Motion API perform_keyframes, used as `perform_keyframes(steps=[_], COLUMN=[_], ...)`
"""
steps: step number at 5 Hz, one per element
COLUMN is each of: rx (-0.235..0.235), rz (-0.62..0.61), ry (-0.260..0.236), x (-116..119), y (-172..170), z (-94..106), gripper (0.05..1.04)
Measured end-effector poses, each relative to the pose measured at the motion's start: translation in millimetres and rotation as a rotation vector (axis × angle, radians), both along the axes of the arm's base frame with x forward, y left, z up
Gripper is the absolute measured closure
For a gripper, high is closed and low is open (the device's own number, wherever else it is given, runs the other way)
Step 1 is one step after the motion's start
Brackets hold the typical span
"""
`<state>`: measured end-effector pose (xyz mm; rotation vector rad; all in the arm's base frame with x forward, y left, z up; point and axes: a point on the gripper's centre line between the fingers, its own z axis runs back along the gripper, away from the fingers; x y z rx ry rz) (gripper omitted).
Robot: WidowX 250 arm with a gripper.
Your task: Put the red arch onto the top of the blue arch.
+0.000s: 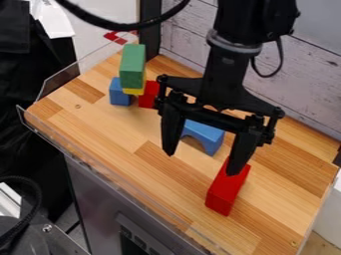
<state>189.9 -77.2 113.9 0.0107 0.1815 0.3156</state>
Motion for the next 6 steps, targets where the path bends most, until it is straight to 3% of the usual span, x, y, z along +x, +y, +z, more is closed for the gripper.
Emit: perform_keyframes(steps=[1,3,6], rx=[0.009,-0.019,-0.125], rz=[0.000,-0.088,-0.091], ry=[0.026,0.067,0.047], x=[-2.6,18.6,38.5], y=[0.9,-5.7,-4.5], z=[-5.6,-31.4,-59.1], gripper=[0.084,0.084,0.084])
